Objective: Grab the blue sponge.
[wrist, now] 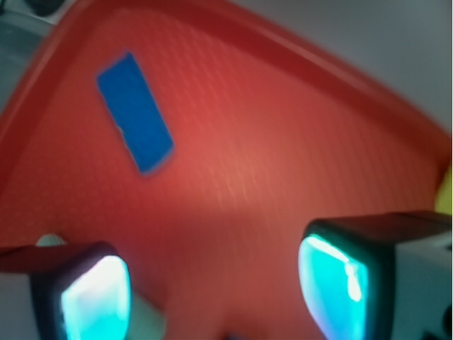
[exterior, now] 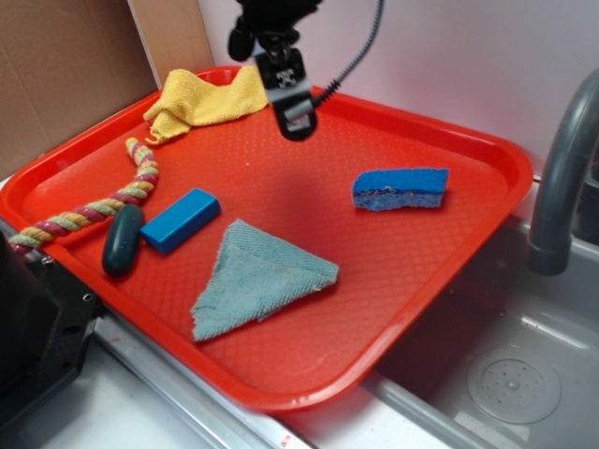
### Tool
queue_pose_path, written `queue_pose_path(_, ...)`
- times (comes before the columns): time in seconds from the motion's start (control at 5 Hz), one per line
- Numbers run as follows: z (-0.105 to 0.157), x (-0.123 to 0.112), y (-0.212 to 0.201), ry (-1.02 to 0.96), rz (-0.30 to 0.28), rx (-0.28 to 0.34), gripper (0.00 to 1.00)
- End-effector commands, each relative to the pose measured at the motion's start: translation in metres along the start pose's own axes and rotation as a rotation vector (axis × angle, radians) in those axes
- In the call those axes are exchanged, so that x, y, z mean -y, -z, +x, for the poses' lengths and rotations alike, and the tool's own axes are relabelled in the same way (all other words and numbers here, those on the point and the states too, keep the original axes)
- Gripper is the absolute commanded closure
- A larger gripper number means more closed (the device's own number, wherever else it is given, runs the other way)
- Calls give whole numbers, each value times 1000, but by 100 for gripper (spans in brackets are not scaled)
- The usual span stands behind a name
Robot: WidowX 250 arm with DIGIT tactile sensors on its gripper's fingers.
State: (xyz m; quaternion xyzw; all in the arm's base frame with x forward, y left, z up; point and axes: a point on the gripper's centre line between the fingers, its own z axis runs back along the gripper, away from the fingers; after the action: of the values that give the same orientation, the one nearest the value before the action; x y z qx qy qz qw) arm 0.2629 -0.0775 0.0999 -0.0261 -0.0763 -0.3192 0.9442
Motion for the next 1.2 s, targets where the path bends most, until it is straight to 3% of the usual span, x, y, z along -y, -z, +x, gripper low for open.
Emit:
queue_pose_path(0.0, 11, 10, -11, 21, 15, 39, 0)
queue_pose_path(0.2, 11, 10, -11, 21, 15, 39, 0)
queue_pose_path(0.4, 33, 19, 18, 187, -50, 85, 0)
queue_pose_path(0.6, 53, 25, 28, 285, -41, 89, 0)
queue_pose_path(1.0, 75, 29, 70, 388, -43, -44, 0)
